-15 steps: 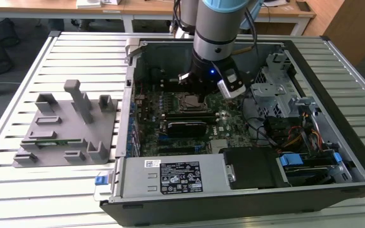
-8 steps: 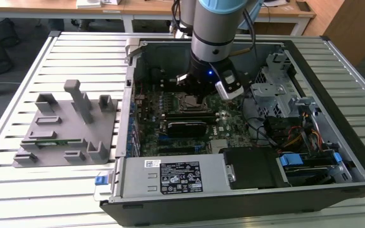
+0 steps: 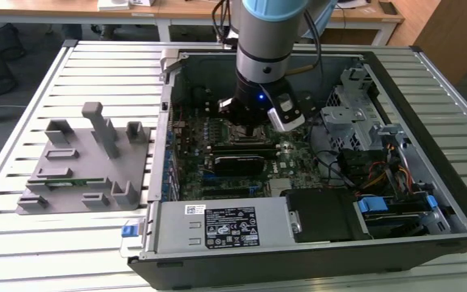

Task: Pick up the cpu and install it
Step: 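Install the second cpu locking lever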

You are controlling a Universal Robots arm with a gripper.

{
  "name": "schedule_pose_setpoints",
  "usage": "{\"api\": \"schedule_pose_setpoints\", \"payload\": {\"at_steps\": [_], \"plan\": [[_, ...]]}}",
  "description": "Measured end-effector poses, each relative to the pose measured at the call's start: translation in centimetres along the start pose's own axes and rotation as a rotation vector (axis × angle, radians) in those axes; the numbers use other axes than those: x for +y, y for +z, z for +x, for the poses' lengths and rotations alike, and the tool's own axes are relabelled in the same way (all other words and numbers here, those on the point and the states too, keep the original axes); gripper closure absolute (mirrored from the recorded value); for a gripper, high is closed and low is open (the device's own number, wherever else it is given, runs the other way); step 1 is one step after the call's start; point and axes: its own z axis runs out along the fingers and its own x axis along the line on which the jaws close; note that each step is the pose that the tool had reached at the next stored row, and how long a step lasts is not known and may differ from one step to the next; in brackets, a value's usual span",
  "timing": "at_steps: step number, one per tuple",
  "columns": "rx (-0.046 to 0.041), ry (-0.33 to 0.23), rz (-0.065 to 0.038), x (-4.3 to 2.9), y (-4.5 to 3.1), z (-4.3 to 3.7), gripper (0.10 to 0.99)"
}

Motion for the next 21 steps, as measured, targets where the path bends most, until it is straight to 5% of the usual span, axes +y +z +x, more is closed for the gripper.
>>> {"api": "schedule_pose_setpoints", "payload": {"at_steps": [4,11,18,21], "plan": [[-0.0001,0.0,0.0,-0.04,0.09,1.08,0.98],[0.0002,0.0,0.0,-0.27,1.13,1.28,0.98],[0.0002,0.0,-0.024,-1.1,1.11,1.3,0.98],[0.0002,0.001,-0.027,-1.11,1.22,1.54,0.98]]}}
